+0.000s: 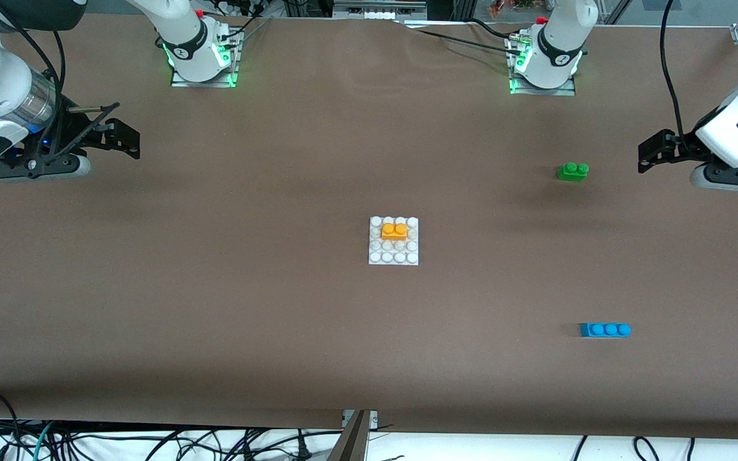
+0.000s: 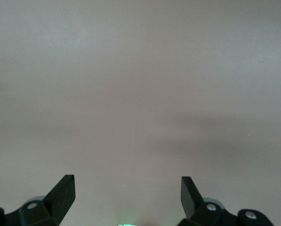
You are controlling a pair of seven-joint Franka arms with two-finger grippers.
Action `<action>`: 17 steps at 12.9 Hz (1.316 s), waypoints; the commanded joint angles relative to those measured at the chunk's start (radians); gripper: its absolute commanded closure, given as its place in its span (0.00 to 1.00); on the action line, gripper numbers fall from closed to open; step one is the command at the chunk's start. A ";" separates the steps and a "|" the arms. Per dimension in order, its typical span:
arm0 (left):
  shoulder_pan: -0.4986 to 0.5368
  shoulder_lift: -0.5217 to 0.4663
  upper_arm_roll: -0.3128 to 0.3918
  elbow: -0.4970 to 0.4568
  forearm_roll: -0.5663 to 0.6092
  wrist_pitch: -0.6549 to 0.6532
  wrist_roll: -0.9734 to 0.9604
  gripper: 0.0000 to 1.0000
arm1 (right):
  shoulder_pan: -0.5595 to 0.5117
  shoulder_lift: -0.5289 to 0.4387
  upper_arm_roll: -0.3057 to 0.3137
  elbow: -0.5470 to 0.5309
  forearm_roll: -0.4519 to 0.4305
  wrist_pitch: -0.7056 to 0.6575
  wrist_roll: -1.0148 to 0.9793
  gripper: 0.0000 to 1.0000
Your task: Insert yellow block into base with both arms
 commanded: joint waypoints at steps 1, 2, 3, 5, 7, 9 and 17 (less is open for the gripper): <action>-0.003 0.017 -0.003 0.039 0.022 -0.022 0.009 0.00 | -0.006 -0.015 0.004 -0.005 -0.008 0.000 -0.007 0.01; -0.001 0.017 -0.003 0.039 0.023 -0.025 0.011 0.00 | -0.006 -0.015 0.004 -0.003 -0.008 -0.001 -0.007 0.01; 0.002 0.015 0.001 0.041 0.020 -0.030 0.011 0.00 | -0.006 -0.015 0.004 -0.003 -0.009 -0.001 -0.007 0.01; 0.006 0.015 0.001 0.041 0.014 -0.030 0.012 0.00 | -0.006 -0.015 0.004 -0.003 -0.008 -0.003 -0.008 0.01; 0.008 0.017 0.001 0.041 0.002 -0.032 0.009 0.00 | -0.006 -0.015 0.004 -0.003 -0.010 -0.004 -0.010 0.01; 0.011 0.017 0.004 0.041 -0.045 -0.045 -0.007 0.00 | -0.006 -0.015 0.004 -0.003 -0.010 -0.004 -0.010 0.01; 0.011 0.017 0.004 0.041 -0.044 -0.050 -0.011 0.00 | -0.006 -0.014 0.004 -0.005 -0.010 -0.004 -0.016 0.01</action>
